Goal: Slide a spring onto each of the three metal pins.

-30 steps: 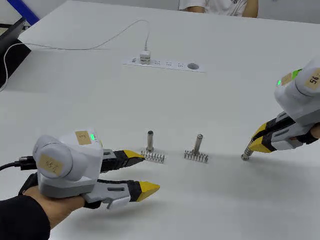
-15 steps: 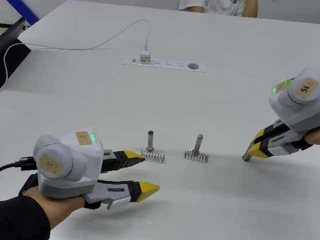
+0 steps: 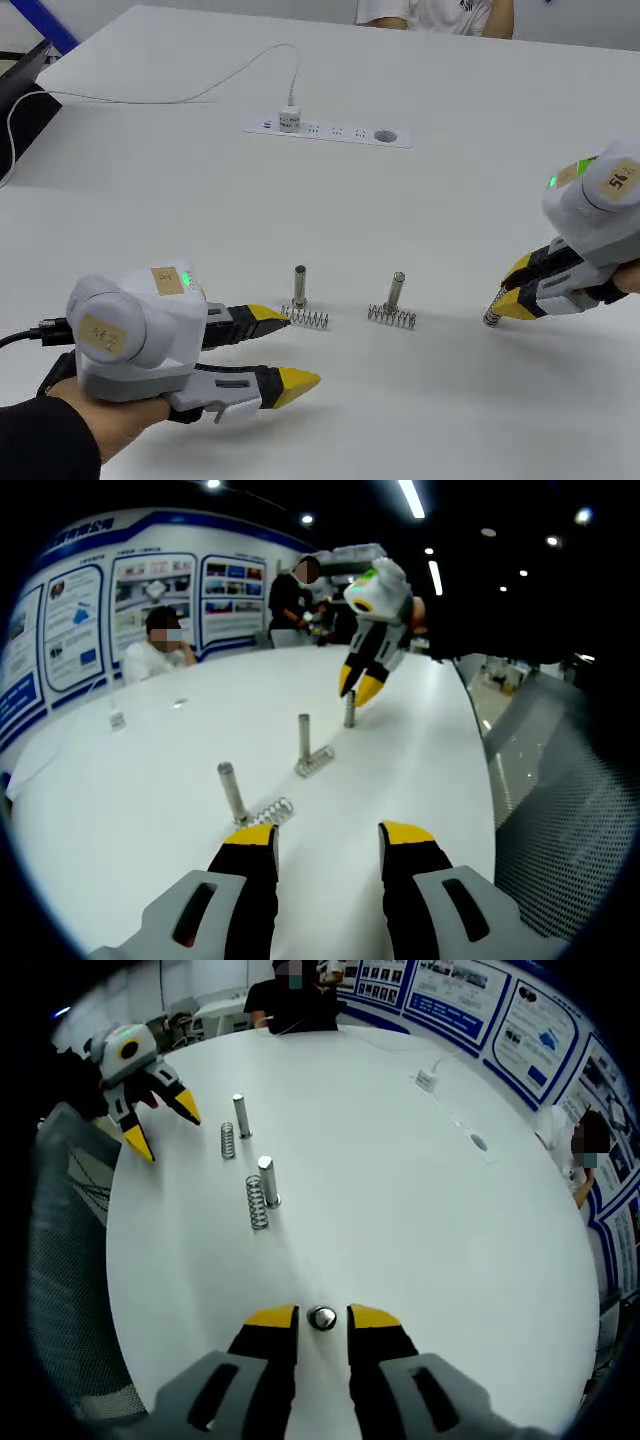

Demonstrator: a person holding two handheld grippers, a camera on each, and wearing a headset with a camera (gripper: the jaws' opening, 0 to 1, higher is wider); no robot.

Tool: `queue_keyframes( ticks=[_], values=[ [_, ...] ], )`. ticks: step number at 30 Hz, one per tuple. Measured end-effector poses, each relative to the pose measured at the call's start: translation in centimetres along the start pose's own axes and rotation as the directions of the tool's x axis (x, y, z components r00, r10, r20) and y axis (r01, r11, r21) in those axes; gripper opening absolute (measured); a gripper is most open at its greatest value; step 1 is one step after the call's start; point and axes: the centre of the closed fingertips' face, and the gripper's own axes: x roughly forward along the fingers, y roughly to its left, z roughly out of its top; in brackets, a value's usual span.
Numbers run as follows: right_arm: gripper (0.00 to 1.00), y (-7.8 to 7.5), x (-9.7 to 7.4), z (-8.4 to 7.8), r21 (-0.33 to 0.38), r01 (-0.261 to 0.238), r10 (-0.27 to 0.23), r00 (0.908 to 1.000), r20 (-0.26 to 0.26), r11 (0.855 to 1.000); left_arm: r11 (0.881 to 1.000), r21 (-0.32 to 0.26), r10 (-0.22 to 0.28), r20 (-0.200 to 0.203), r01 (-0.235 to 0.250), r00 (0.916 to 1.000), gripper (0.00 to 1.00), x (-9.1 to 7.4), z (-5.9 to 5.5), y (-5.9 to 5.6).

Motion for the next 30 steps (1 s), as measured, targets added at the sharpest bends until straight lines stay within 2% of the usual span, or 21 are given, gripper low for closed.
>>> queue_keyframes(
  ticks=[11, 30],
  values=[
    [0.2, 1.5, 0.1, 2.5, -0.041, -0.023, 0.025, 0.999, 0.038, 0.999, 1.0, 0.009, 0.001, 0.001, -0.001, 1.0, 0.41, 0.0, 0.3, 0.0],
    [0.19, 4.6, 3.3, 5.4, -0.105, -0.103, 0.108, 0.9933, 0.043, 0.989, 1.0, 0.01, 0.004, 0.003, -0.004, 1.0, 0.4, -0.1, 0.4, 0.1]
  ],
)
